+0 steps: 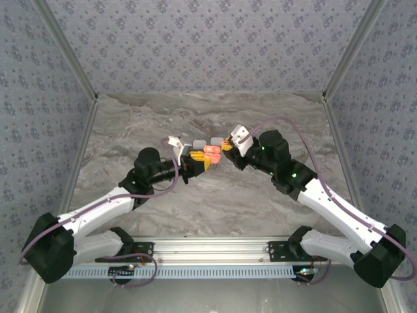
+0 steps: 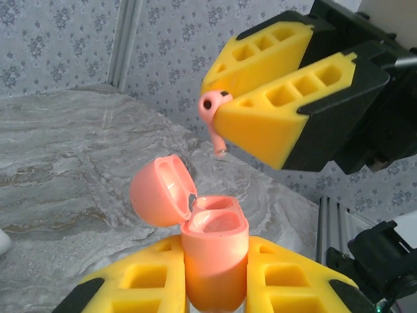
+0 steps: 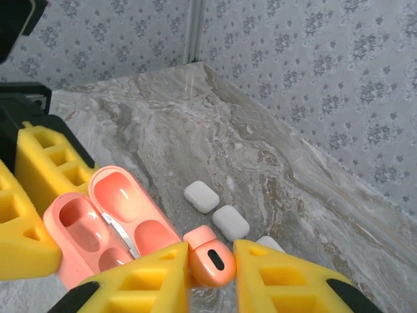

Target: Insert wireless bluetooth earbuds into charging case

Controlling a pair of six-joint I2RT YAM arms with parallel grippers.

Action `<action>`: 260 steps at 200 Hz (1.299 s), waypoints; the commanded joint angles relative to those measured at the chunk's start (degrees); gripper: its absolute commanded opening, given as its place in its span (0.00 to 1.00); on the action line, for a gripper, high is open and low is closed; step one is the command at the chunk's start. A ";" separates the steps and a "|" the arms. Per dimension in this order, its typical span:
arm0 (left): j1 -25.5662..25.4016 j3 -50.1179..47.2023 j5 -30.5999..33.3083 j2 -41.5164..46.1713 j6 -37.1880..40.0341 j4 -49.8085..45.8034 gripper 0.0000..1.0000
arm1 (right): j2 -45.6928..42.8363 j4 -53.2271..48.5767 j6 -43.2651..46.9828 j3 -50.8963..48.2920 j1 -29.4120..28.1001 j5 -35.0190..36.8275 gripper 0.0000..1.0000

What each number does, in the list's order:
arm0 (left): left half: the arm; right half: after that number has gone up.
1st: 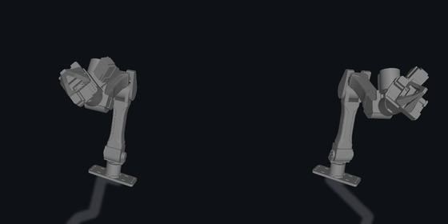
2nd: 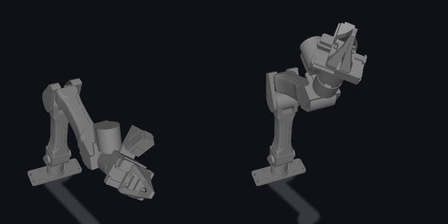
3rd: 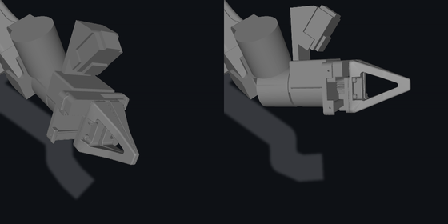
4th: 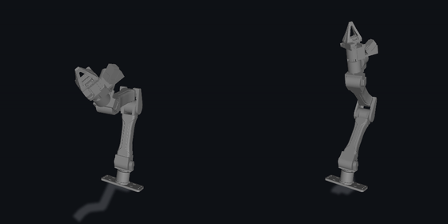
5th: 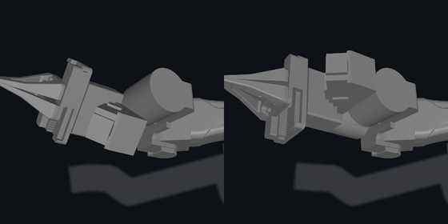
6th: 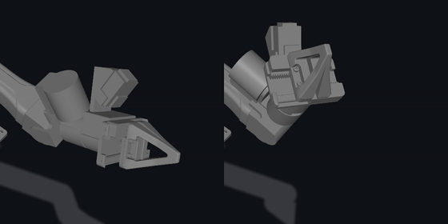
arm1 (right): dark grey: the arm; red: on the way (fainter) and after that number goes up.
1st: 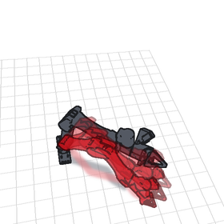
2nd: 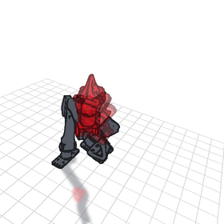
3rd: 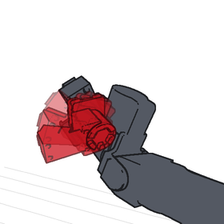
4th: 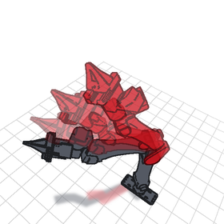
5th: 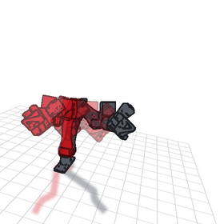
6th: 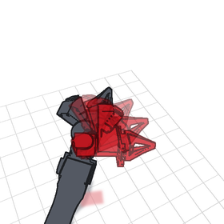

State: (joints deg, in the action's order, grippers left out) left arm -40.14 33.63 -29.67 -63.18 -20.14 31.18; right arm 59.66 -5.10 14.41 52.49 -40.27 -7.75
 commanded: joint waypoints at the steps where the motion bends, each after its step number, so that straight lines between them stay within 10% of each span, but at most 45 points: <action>1: -0.14 2.23 -2.46 -0.08 -0.78 3.38 0.00 | -0.64 0.04 2.49 -0.17 -0.91 -1.22 0.25; 260: -0.15 1.46 -2.94 -0.24 1.25 4.85 0.00 | 3.53 -8.60 -0.58 3.30 3.57 -24.54 0.32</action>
State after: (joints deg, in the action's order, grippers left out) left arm -40.14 33.93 -33.04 -63.55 -19.99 30.68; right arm 62.70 -11.16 16.10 54.04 -36.58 -24.14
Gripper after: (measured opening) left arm 0.187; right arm 0.309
